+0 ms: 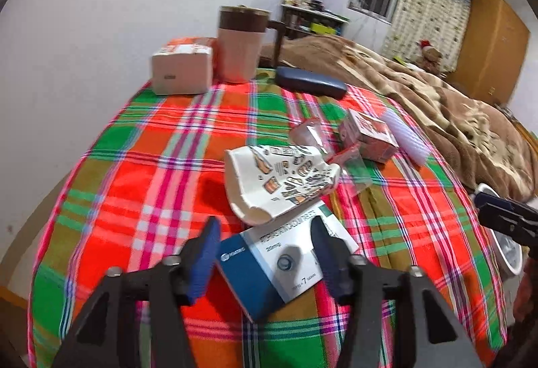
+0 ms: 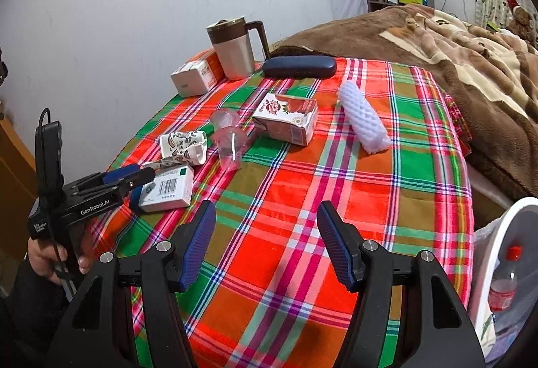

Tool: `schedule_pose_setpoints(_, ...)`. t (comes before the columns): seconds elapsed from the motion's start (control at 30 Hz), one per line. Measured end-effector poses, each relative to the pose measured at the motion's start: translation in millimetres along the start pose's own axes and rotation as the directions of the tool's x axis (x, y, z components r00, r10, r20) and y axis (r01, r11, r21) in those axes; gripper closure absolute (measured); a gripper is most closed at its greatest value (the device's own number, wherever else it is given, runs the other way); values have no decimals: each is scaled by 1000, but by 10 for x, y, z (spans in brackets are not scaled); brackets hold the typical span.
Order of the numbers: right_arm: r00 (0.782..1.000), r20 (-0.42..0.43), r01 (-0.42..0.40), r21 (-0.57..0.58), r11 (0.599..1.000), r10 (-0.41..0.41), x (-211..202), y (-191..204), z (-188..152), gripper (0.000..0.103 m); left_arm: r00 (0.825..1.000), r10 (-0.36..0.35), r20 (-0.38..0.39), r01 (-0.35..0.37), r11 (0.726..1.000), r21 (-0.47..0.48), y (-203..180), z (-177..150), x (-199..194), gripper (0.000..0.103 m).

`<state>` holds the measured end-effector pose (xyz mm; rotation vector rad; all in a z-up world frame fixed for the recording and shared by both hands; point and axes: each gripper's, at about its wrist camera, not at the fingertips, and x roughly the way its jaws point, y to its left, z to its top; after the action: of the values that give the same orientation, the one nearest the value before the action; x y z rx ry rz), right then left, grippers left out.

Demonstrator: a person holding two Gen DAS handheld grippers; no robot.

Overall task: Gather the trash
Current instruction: 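Grasp the blue-white medicine box with the left tool while the right tool grasps the clear plastic cup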

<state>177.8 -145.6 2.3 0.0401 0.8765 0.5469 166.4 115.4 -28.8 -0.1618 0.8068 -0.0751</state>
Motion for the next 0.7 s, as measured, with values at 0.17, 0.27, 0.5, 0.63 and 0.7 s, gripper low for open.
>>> schedule_pose_setpoints(0.17, 1000, -5, -3, 2, 1000, 3, 11, 20, -1, 39, 997, -69, -46, 72, 995, 64, -65, -41, 66, 42)
schedule_pose_setpoints(0.27, 1000, -3, -2, 7, 1000, 2, 0, 14, -6, 39, 995, -74, -62, 81, 990, 118, -166, -124, 35, 42)
schedule_pose_setpoints(0.5, 1000, -2, -10, 12, 1000, 10, -46, 15, -52, 39, 994, -68, -85, 83, 979, 189, -385, -291, -66, 38)
schedule_pose_setpoints(0.63, 1000, 2, -13, 9, 1000, 13, -77, 28, -60, 39, 992, 23, -123, 0, 983, 185, -439, -354, 25, 38)
schedule_pose_setpoints(0.7, 1000, 3, -14, 3, 1000, 14, -85, 41, -56, 39, 990, 60, -129, -38, 986, 165, -436, -379, 64, 39)
